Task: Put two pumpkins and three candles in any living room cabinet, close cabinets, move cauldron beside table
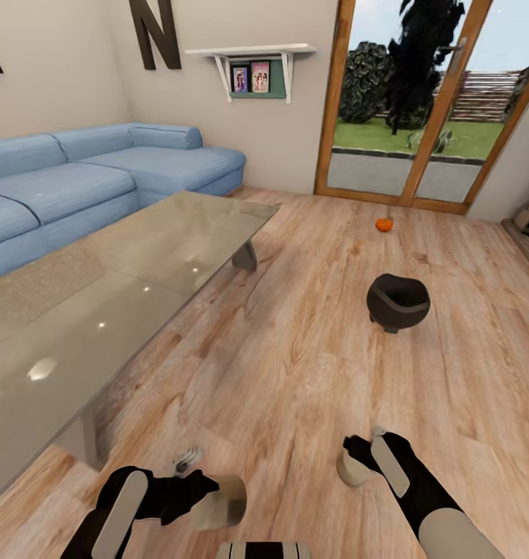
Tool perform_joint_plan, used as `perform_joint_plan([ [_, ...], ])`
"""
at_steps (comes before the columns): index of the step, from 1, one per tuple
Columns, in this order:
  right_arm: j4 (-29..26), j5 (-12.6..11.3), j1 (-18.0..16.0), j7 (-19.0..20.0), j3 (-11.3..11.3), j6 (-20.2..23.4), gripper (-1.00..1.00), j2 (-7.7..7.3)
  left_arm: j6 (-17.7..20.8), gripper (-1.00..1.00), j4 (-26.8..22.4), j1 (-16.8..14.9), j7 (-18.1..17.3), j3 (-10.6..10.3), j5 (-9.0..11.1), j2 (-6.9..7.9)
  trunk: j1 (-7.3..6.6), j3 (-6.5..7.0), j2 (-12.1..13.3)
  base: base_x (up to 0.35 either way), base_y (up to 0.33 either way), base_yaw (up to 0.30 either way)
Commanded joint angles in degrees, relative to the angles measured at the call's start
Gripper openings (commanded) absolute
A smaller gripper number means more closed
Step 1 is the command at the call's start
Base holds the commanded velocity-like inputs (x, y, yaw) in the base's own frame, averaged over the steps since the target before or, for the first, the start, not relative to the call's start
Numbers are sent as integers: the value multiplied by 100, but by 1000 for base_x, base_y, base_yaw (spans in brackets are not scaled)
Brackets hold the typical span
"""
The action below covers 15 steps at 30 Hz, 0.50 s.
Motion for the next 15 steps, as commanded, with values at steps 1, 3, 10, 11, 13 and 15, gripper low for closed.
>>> perform_joint_plan([
  [1, 0, 2, 0, 0, 17, 0, 100, -1, 0, -100, 0, 0, 0, -3, 8, 0, 0, 0, 0, 226, 0, 0],
  [3, 0, 2, -1, -1, 58, -2, 100, -2, 2, -100, 0, 3, 0, -15, 8, -2, 0, 0, 0, 263, 0, 0],
  [10, 0, 2, -2, -2, 76, -10, 100, -30, -2, -100, 0, 2, 0, -21, 6, -8, 0, 0, 0, 73, 0, 0],
  [11, 3, 2, -2, -4, 77, -12, 100, -40, -2, -100, 0, 2, 0, -25, 7, -9, 0, 0, 0, 10, 0, 0],
  [13, 22, 2, -2, -7, 77, -15, 100, -58, -3, -100, -6, 0, 0, -29, 7, -10, 5, -44, -3, 5, 0, 0],
  [15, 35, 2, -6, -9, 77, -21, 100, -69, -3, -100, -8, 4, 0, -30, 7, -11, 10, -89, -5, 2, 0, 0],
])
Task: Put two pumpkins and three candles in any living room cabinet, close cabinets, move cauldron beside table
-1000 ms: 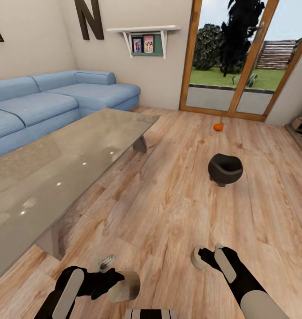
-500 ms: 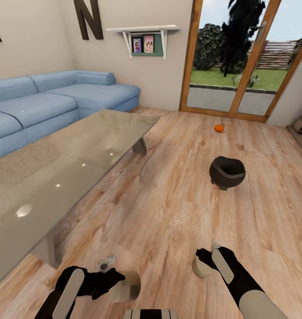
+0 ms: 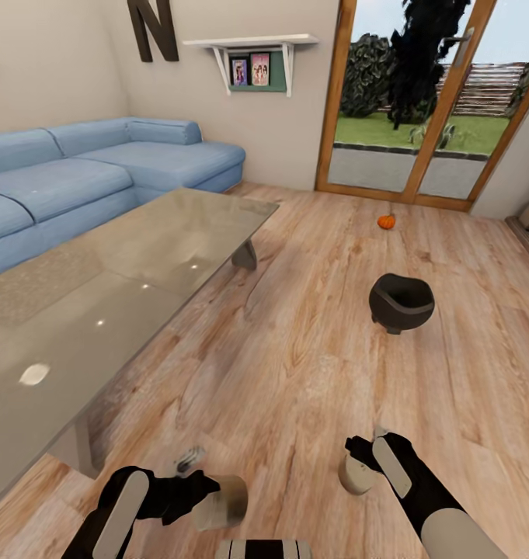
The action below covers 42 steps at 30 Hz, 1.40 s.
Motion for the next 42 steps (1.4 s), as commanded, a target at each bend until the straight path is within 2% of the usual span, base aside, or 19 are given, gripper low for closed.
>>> perform_joint_plan([
  [1, 3, -3, 1, 0, 0, -2, 100, -5, -1, -100, -1, 1, 0, 0, 11, -3, 2, -23, -2, 1, 0, 0],
  [10, 3, -7, -4, -1, -5, -13, 100, -13, -1, -100, -10, -5, 0, -6, 11, -2, 25, -222, -14, 0, 0, 0],
  [14, 8, -6, -4, -1, -1, -159, 100, -17, -1, -100, -11, -3, 0, -9, 11, -8, 36, -311, -19, 0, 0, 0],
  [22, 9, -17, -21, -1, 0, -239, 100, -22, 6, -100, -39, -3, 0, -16, 7, -6, 36, -311, -19, 17, 0, 0],
  [29, 9, -12, -21, -1, -4, -242, 100, -22, 7, -100, -45, -1, 0, -21, 6, -9, 36, -311, -19, 234, 0, 0],
  [42, 99, -35, -30, -1, -54, -244, 100, -31, 7, -100, -46, -5, 0, -19, 6, -9, 36, -311, -19, 102, 0, 0],
])
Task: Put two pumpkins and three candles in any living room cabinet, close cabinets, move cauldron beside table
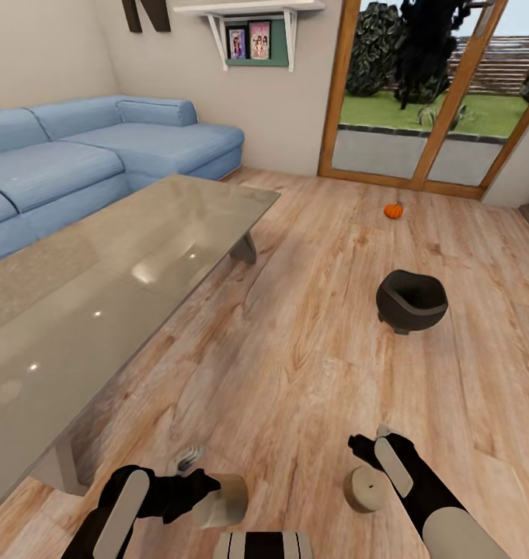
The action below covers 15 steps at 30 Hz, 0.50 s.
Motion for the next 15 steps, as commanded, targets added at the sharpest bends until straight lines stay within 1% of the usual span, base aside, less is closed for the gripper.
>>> perform_joint_plan([
  [1, 36, 0, -5, 0, -3, 4, 100, 0, 6, -100, 0, -1, -2, 6, 6, 9, 0, 0, 0, 15, 0, 0],
  [3, 59, 0, -8, 0, -5, 9, 100, -2, 22, -100, -9, -1, -15, 26, 9, 19, 0, 0, 0, 10, 0, 0],
  [5, 77, 0, -10, 0, -6, 35, 100, -7, 29, -100, -9, -1, -180, 58, 10, 37, 0, 0, 0, 3, 0, 0],
  [9, 84, 0, -15, -11, -7, 109, 100, -9, -6, -100, -45, -1, -639, 75, 0, 46, 10, -89, -5, 1, 0, 0],
  [12, 92, 0, -65, -24, -7, 159, 100, -14, -22, -100, -92, -2, -765, 78, 1, 56, 18, -155, -9, 0, 0, 0],
  [15, 167, 0, -108, -32, -7, 151, 100, -17, -2, -100, -275, -2, -893, 79, 5, 60, 26, -221, -13, 0, 0, 0],
])
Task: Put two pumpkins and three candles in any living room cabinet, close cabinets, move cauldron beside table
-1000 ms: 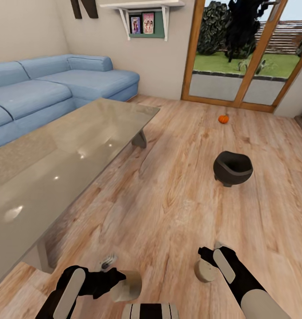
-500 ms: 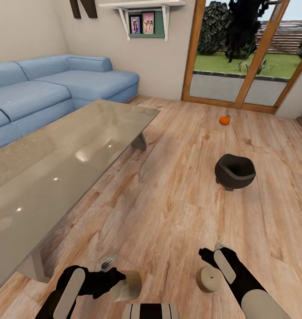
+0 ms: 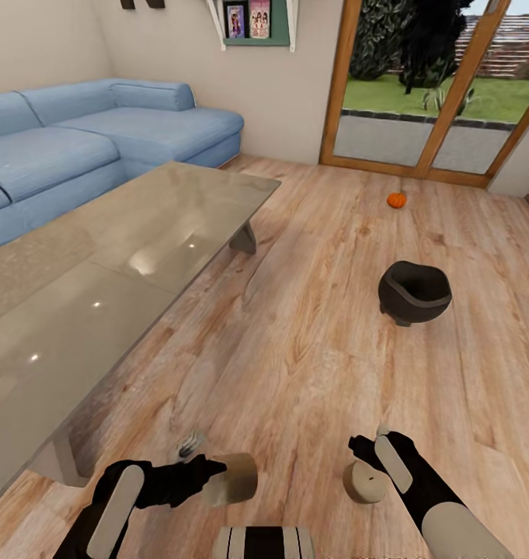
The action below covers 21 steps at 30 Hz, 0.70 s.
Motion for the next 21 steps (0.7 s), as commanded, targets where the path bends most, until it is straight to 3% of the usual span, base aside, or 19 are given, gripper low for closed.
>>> perform_joint_plan([
  [1, 21, 0, -7, -1, 0, -5, 100, 0, 1, -100, -29, 0, -57, 0, -12, 1, 0, -1, 0, 0, 0, 0],
  [9, 61, 0, -17, -11, 0, -26, 100, -9, -8, -100, -81, 4, -317, 1, -9, 0, 0, -1, 0, 0, 0, 0],
  [14, 68, 0, -17, -12, -5, -33, 100, -17, 8, -100, -105, 2, -336, 122, -10, 1, 0, -1, 0, 0, 0, 0],
  [21, 267, 0, -17, -12, -24, -39, 100, -258, 39, -100, -348, 2, -338, 158, -6, 1, 10, -89, -6, 0, 0, 0],
])
